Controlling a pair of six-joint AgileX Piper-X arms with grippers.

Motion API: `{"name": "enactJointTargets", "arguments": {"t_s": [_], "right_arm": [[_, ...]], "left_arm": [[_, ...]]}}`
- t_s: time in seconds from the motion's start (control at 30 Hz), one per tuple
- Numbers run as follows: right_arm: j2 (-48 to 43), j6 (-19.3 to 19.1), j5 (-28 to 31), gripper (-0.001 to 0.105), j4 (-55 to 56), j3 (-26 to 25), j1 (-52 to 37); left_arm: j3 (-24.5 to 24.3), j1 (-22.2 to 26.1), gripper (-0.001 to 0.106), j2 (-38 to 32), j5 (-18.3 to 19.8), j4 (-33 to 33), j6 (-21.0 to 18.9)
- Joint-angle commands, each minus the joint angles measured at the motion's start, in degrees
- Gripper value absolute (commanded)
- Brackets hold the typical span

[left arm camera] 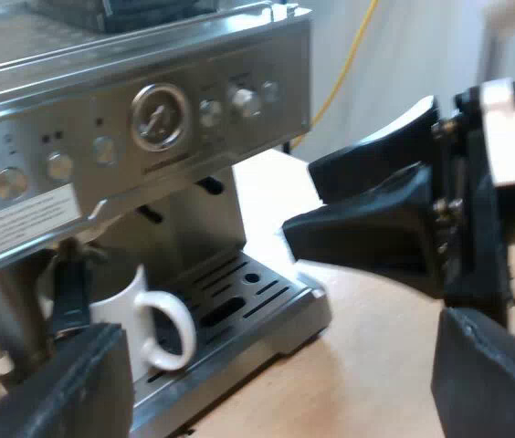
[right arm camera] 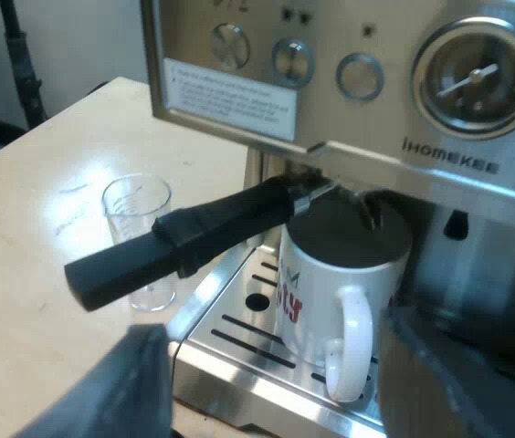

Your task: Place mug into machine

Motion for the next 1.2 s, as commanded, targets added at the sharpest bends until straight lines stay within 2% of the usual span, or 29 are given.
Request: {"name": "enactJointTargets", "arguments": {"t_s": [0.03, 0.13, 0.2, 0.27, 0.33, 0.37, 0.43, 0.47, 0.53, 0.6, 0.73, 0.97, 1.07, 1.2], "right_arm": [[-0.4, -0.6, -2.2, 0.032, -1.0, -0.4, -1.1], [-0.4, -0.6, -6.8, 0.015, -2.2, -0.4, -3.1], [-0.4, -0.6, -7.4, 0.007, -2.9, -0.4, -4.1], [-0.4, -0.6, -7.4, 0.000, -3.2, -0.4, -5.3], [-0.4, -0.6, -8.8, 0.000, -3.4, -0.4, -6.7], [-0.4, -0.6, -9.1, 0.000, -3.4, -0.4, -7.0], [0.0, -1.0, -10.3, 0.000, -3.5, -0.4, -7.9], [0.1, -1.6, -10.4, 0.000, -3.8, -0.4, -8.0], [1.1, -3.9, -11.0, 0.000, -4.7, -0.4, -8.4], [2.0, -4.7, -11.3, 0.000, -5.5, -0.4, -8.4], [4.3, -4.7, -11.2, 0.000, -8.4, -0.4, -8.4], [7.4, -5.1, -11.2, 0.000, -12.7, -1.0, -8.4], [9.3, -6.6, -11.2, 0.000, -12.9, -2.9, -8.8], [11.9, -6.8, -11.3, 0.000, -12.9, -6.0, -11.2]], "left_arm": [[-0.4, 0.2, 0.068, -0.1, -3.1, -0.9, 0.0], [-0.4, 1.3, 0.068, 0.6, -3.0, -1.6, 1.3], [-0.4, 2.7, 0.068, 1.7, -2.6, -1.8, 1.3], [-0.4, 4.4, 0.068, 3.0, -0.1, -2.3, 1.3], [-0.4, 7.9, 0.068, 5.4, 4.0, -4.3, 1.3], [-0.4, 8.6, 0.068, 5.9, 4.8, -4.7, 1.3], [-0.4, 13.0, 0.068, 8.5, 8.7, -7.6, 1.3], [-0.4, 14.2, 0.068, 9.2, 9.7, -8.3, 1.3], [-0.4, 18.5, 0.068, 12.0, 15.1, -10.1, 1.4], [-0.2, 20.3, 0.068, 13.9, 17.5, -10.9, 2.2], [-0.2, 20.1, 0.068, 16.6, 18.1, -11.2, 5.5], [-0.2, 20.1, 0.068, 17.3, 18.2, -11.4, 5.5], [-0.2, 20.1, 0.068, 17.3, 18.2, -11.3, 5.5], [-0.2, 20.1, 0.068, 17.3, 19.1, -11.3, 5.5]]}}
